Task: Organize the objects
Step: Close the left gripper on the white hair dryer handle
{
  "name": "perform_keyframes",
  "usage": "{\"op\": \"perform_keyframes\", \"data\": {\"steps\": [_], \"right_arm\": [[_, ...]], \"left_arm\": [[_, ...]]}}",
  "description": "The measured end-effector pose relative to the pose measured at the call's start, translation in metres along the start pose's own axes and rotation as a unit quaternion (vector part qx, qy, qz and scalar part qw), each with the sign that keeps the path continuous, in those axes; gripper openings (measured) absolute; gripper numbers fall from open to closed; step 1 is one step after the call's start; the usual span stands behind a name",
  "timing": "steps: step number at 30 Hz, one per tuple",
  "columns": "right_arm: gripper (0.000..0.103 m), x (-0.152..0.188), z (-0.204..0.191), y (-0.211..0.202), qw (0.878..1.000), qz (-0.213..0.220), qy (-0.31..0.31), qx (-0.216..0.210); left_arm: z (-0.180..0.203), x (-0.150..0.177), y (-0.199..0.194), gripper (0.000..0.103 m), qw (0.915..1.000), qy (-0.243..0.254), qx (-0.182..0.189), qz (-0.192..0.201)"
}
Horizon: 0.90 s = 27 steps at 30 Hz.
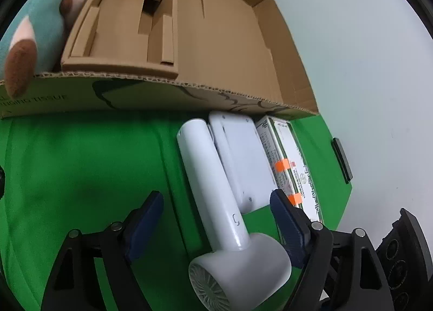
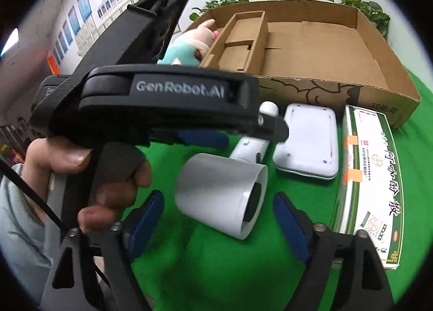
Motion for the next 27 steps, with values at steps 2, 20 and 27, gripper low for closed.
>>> {"op": "perform_keyframes", "data": {"steps": [2,20,27], "right_arm": [[0.070,0.001,-0.001,0.000,1.000,-0.001,0.000,0.007],[0.063,0.036,-0.025,-0.034,1.000,-0.021,-0.011,-0.009],[0.063,0.044,-0.027,-0.040,1.000,-0.017,-0.011,-0.007]], "left_arm": [[0.000,0.002,0.003,0.064,1.0000,-0.003,0.006,-0.007],[0.024,0.045,-0.007,0.037,0.9996,-0.003,-0.027,-0.007],[0.022,0.048,-0.010,0.036,0.9996,0.000,-0.029,-0.005]]}}
Point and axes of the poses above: each gripper's, at about its wrist camera, not at the fingertips, and y roughly the way its jaws point, z to its right, x to its underside, the point moved 2 cm from there along y, roughly the way its jaws point, and after that the axes turned 1 degree about -z, right-handed, at the moved point
